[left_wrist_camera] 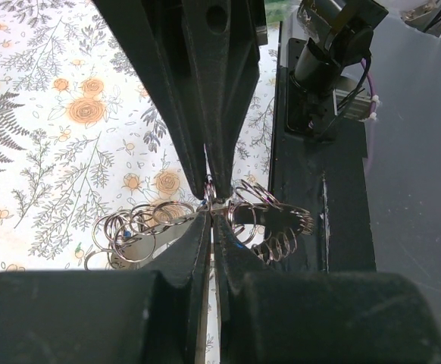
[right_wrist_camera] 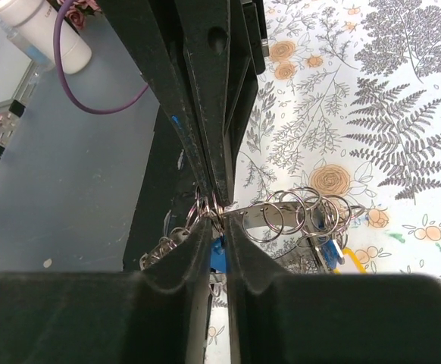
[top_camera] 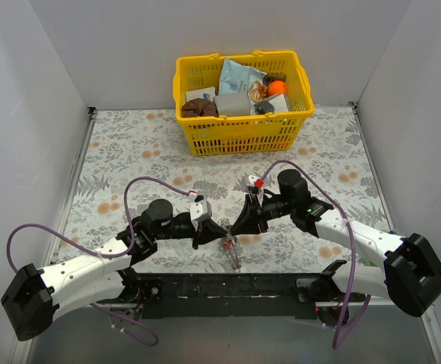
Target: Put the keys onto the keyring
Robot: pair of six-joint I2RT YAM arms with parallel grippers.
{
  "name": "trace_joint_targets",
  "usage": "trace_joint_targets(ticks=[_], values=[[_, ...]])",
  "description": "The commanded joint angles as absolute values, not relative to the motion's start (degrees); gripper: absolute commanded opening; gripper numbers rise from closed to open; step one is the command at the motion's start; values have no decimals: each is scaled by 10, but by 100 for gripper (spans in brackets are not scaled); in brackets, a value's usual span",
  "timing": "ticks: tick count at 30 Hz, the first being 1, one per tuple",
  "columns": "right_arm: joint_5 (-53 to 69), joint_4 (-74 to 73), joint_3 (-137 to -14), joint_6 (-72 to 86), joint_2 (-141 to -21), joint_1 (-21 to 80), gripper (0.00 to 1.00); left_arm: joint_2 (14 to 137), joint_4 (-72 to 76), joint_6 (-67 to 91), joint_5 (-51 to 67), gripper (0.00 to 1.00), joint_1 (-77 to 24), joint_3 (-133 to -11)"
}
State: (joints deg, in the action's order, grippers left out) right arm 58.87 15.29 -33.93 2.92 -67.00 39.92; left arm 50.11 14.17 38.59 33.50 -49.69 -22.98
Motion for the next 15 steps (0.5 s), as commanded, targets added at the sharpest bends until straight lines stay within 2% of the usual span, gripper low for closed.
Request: trace_joint_targets(ticks=[1,2,3,15], values=[[600,183,-341,33,-670,403,11,495,168,384,345,0,-499,-253],[599,185,-342,33,-669,403,4,496,167,384,345,0,-499,-254],[596,185,-343,38,-668,403,1,496,167,385,345,0,-499,-254],[595,191,-351,46,-664,403,1,510,142,394,321,0,-499,-268]])
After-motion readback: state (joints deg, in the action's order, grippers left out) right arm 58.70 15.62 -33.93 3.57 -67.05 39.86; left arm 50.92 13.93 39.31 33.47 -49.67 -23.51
